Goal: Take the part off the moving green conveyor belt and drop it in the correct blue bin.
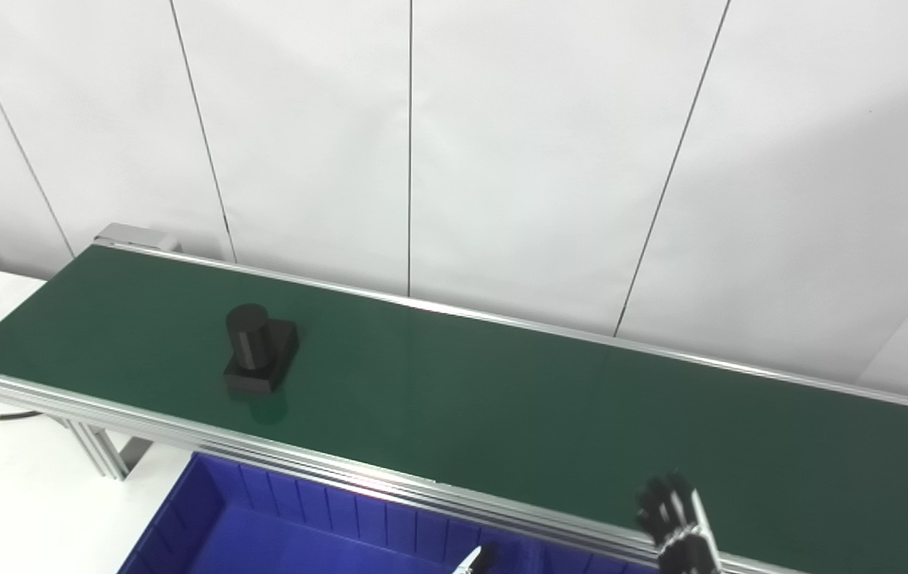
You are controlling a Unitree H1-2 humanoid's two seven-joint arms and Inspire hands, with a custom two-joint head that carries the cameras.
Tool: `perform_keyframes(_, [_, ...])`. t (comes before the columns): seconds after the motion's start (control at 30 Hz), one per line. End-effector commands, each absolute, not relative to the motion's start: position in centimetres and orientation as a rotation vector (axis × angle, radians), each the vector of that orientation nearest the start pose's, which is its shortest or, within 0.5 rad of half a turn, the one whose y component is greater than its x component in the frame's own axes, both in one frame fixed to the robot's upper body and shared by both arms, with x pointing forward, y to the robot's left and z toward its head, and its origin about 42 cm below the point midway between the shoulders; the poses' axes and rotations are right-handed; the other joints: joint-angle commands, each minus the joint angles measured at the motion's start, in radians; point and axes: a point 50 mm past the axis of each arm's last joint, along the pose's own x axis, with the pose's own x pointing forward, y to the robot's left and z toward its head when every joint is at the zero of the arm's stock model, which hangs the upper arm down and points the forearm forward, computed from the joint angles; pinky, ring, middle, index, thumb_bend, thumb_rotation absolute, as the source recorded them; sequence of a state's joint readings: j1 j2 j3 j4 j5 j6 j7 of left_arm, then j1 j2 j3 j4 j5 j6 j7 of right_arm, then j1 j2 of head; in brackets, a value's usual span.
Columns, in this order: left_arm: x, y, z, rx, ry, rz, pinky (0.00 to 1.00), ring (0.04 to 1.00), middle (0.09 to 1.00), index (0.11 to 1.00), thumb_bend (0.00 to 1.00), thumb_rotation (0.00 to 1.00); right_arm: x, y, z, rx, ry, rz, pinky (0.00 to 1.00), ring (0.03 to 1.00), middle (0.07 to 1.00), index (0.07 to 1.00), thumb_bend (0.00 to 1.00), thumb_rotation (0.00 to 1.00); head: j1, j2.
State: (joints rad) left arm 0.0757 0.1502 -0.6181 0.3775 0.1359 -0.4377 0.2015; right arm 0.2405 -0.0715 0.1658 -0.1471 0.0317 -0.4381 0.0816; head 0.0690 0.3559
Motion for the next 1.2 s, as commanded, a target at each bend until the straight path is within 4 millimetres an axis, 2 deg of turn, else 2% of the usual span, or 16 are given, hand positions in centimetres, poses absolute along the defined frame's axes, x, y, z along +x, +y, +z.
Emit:
perform_keyframes(0.0, [19.6,12.4,0.0,0.203,-0.053,-0.463,0.88,0.967,0.965,0.987,1.00,0.94,20.7,-19.9,12.5,0.012,-0.442,0.193,0.93,0.943,0.955,1.000,1.00,0.93,0.000,0.000])
perform_keyframes(0.1, [19.6,12.2,-0.1,0.205,-0.053,-0.467,0.89,0.974,0.973,0.994,1.00,0.95,21.6,-20.4,12.9,0.011,-0.460,0.182,0.90,0.937,0.950,1.000,1.00,0.92,0.000,-0.006])
perform_keyframes(0.5, [20.0,11.4,-0.1,0.199,-0.056,-0.460,0.87,0.962,0.956,0.985,1.00,0.94,26.8,-22.6,14.4,-0.021,-0.532,0.166,0.93,0.947,0.977,1.000,1.00,0.91,0.003,-0.020])
perform_keyframes(0.57, [20.1,11.2,-0.1,0.192,-0.054,-0.458,0.86,0.959,0.956,0.981,1.00,0.93,27.7,-22.9,14.9,-0.039,-0.545,0.165,0.90,0.929,0.956,1.000,1.00,0.91,0.002,-0.020])
perform_keyframes(0.67, [20.3,11.0,-0.2,0.198,-0.055,-0.455,0.84,0.947,0.951,0.976,1.00,0.93,28.9,-23.3,15.4,-0.039,-0.564,0.171,0.92,0.928,0.940,1.000,1.00,0.86,0.003,-0.022])
perform_keyframes(0.87, [20.5,10.8,-0.3,0.172,-0.040,-0.458,0.86,0.959,0.962,0.979,1.00,0.91,30.9,-24.3,15.8,-0.072,-0.566,0.130,0.87,0.891,0.910,1.000,1.00,0.83,0.007,-0.024])
perform_keyframes(0.97, [20.6,10.7,-0.2,0.172,-0.043,-0.457,0.85,0.953,0.956,0.972,1.00,0.91,31.8,-24.8,15.7,-0.064,-0.560,0.125,0.85,0.877,0.904,0.993,1.00,0.78,0.008,-0.023])
perform_keyframes(1.17, [20.7,10.7,-0.3,0.173,-0.040,-0.463,0.86,0.960,0.954,0.977,1.00,0.91,33.8,-24.4,16.3,-0.064,-0.570,0.128,0.82,0.847,0.896,0.971,1.00,0.73,0.007,-0.021])
